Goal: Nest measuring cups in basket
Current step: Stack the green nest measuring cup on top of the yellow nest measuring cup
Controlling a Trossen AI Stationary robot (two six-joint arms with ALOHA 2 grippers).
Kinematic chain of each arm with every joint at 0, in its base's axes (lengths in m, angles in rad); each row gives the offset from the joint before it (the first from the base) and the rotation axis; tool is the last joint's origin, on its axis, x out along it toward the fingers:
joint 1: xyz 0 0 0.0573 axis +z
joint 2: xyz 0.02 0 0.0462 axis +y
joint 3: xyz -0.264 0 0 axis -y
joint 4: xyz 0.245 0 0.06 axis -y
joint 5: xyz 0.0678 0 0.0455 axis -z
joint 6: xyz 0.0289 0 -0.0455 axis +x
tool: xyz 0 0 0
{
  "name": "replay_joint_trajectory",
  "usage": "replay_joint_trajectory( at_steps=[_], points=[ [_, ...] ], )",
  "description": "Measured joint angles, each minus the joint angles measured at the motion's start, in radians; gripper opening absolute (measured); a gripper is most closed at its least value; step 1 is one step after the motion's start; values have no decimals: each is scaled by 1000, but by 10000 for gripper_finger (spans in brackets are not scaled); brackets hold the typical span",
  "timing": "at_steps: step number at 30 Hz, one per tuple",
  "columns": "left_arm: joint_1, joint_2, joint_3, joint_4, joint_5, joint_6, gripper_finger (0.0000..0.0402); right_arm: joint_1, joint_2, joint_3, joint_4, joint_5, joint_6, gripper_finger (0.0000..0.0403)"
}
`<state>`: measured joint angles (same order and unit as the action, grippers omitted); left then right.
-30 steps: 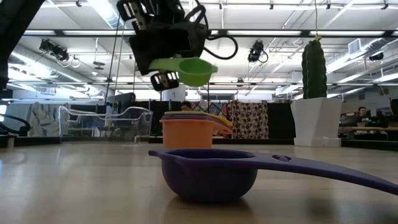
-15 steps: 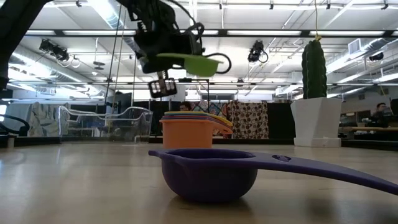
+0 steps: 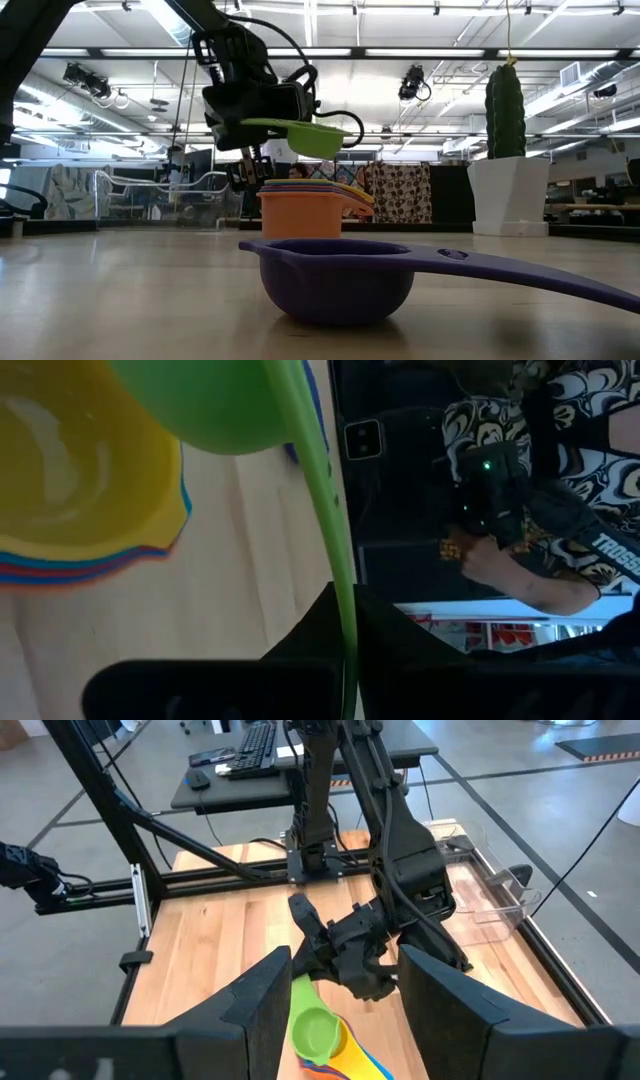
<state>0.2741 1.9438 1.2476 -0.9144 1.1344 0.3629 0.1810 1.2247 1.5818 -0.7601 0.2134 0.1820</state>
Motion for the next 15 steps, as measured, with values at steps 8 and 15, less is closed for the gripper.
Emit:
replay_joint_trajectory(
  at_steps=[8,15],
  points=[
    [4,0,-63,52,22,-12,10,0,0,0,0,0,-1,188],
    [19,0,-77,58,23,73,10,0,0,0,0,0,0,188]
  ],
)
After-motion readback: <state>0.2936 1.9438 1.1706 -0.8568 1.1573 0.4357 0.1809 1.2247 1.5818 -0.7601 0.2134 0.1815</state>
